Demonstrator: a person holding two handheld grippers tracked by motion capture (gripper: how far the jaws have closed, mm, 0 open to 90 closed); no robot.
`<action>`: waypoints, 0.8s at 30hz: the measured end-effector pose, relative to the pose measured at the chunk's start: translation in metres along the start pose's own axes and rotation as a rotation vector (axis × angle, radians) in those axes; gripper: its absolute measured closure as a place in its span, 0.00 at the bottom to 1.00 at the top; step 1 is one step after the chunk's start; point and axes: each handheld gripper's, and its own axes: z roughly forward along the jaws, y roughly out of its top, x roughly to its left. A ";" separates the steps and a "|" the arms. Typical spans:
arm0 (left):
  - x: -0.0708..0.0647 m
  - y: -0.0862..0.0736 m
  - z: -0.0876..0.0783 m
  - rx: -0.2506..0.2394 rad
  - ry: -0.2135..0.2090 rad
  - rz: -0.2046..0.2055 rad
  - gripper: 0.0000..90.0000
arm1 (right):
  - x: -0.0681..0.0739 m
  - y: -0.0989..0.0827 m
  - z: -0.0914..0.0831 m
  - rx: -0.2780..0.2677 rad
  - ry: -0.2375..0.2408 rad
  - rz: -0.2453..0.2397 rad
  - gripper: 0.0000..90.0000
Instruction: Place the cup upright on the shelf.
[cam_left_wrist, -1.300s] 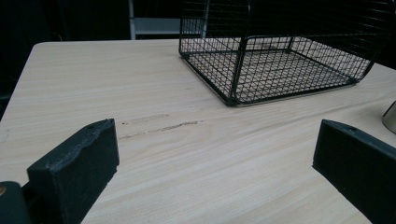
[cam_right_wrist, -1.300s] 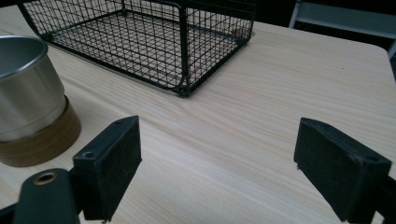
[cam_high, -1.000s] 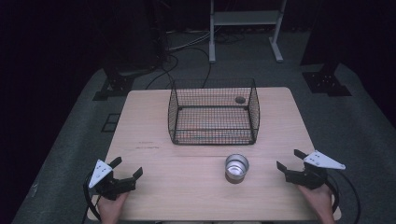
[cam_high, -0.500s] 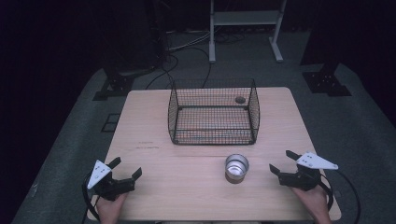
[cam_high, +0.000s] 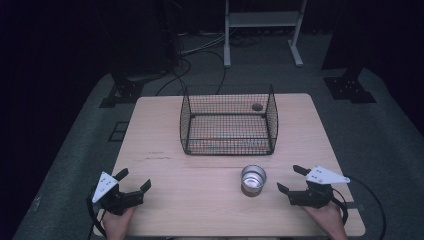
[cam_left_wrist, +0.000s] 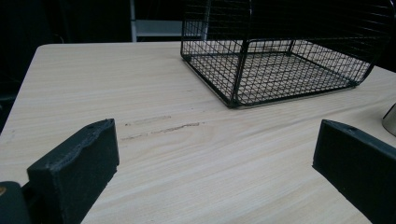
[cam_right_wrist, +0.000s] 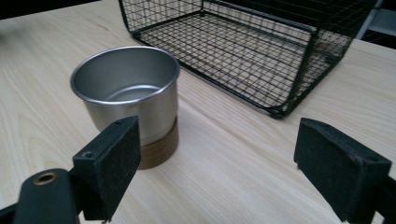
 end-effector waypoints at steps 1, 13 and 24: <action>0.000 0.000 0.000 -0.001 0.000 0.000 0.00 | 0.000 0.000 0.000 0.000 0.000 0.000 0.16; 0.001 0.000 -0.001 0.001 0.003 0.000 0.00 | 0.022 0.003 0.018 0.035 0.079 -0.021 0.15; 0.001 0.000 -0.001 0.002 0.004 -0.003 0.00 | 0.033 0.004 0.031 0.054 0.118 -0.032 0.15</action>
